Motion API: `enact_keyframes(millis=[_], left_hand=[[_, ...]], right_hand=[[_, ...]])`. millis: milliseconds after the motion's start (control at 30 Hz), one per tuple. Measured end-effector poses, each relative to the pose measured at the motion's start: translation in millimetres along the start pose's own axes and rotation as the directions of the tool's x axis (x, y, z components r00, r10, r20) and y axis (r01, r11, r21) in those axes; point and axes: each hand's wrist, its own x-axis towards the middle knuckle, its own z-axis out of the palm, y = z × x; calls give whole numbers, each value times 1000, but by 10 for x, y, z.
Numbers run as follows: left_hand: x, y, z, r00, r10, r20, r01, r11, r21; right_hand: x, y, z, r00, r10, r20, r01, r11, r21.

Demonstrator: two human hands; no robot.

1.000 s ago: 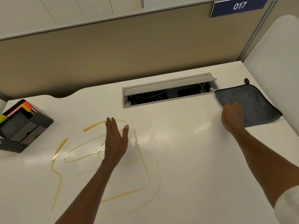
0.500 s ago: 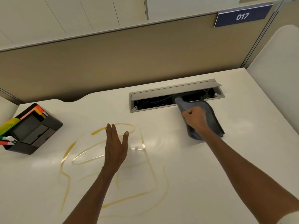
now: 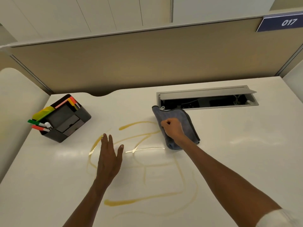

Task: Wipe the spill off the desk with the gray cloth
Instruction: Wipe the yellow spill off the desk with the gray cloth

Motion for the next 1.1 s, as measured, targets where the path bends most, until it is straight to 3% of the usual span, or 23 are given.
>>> enact_keyframes(millis=[167, 233, 300, 367, 467, 667, 933, 1100], left_hand=[[62, -381, -115, 998, 58, -2, -58, 997, 50], [137, -575, -203, 995, 103, -5, -102, 989, 105], [235, -809, -314, 993, 119, -16, -116, 983, 146], [331, -1067, -421, 994, 109, -31, -103, 981, 165], [451, -1455, -523, 994, 104, -39, -94, 975, 202], [417, -1951, -452, 999, 53, -10, -50, 981, 188], [421, -2110, -342, 996, 47, -72, -34, 985, 169], [424, -2081, -354, 995, 9, -95, 9, 983, 185]], right_hand=[[11, -28, 229, 998, -46, 44, 48, 997, -60], [24, 29, 262, 994, -99, 54, 110, 963, -245], [54, 168, 287, 977, -209, 41, 200, 834, -513], [87, 353, 308, 964, -259, 56, 233, 730, -642], [101, 569, 393, 967, -247, 66, 221, 674, -705], [157, 627, 551, 977, -208, -48, 90, 608, -789], [270, 592, 599, 986, -159, -54, 38, 523, -852], [304, 615, 621, 982, -185, -44, 63, 537, -841]])
